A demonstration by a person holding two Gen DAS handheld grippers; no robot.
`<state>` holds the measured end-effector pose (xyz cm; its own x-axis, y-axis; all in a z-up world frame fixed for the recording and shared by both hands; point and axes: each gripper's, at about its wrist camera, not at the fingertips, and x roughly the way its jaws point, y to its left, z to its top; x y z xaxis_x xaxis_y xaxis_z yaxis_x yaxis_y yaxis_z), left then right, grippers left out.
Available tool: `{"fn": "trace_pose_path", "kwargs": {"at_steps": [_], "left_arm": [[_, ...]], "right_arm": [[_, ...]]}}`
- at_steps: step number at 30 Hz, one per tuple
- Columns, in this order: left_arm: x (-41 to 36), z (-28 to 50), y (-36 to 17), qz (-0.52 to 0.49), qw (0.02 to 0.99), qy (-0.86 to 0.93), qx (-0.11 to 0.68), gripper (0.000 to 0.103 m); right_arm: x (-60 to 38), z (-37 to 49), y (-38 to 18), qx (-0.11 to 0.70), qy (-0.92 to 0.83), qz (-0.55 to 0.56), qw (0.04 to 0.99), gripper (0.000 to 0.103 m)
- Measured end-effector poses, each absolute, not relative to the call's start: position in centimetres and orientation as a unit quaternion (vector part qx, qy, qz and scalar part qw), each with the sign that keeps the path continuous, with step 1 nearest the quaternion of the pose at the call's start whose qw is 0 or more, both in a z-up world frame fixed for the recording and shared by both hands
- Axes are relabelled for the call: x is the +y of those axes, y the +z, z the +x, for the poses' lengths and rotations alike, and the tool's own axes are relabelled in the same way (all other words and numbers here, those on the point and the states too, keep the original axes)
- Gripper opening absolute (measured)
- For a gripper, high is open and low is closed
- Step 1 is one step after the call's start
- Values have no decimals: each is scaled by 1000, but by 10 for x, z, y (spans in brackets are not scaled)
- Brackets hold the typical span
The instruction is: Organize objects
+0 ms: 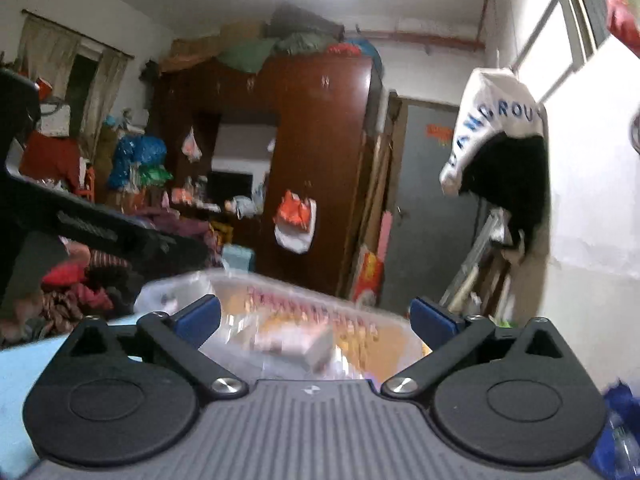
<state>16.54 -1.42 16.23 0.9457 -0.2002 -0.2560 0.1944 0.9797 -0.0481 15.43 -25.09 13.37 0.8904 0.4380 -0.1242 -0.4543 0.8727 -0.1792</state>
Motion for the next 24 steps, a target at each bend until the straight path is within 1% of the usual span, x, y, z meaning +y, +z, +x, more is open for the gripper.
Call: {"fn": "trace_pose_path", "kwargs": {"at_steps": [4, 8, 13, 17, 24], "left_arm": [[-14, 141, 149, -15, 981, -116, 154, 103], [-14, 129, 142, -15, 979, -115, 170, 103], [-12, 127, 141, -20, 981, -94, 170, 103], [-14, 127, 137, -33, 979, -92, 177, 103], [-28, 127, 128, -15, 979, -82, 186, 103]], "right_arm": [[-262, 141, 115, 88, 170, -96, 977, 103], [-275, 135, 111, 87, 109, -37, 989, 103], [-284, 141, 120, 105, 138, 10, 985, 103], [-276, 143, 117, 120, 145, 6, 982, 103], [-273, 147, 106, 131, 147, 0, 980, 103]]}}
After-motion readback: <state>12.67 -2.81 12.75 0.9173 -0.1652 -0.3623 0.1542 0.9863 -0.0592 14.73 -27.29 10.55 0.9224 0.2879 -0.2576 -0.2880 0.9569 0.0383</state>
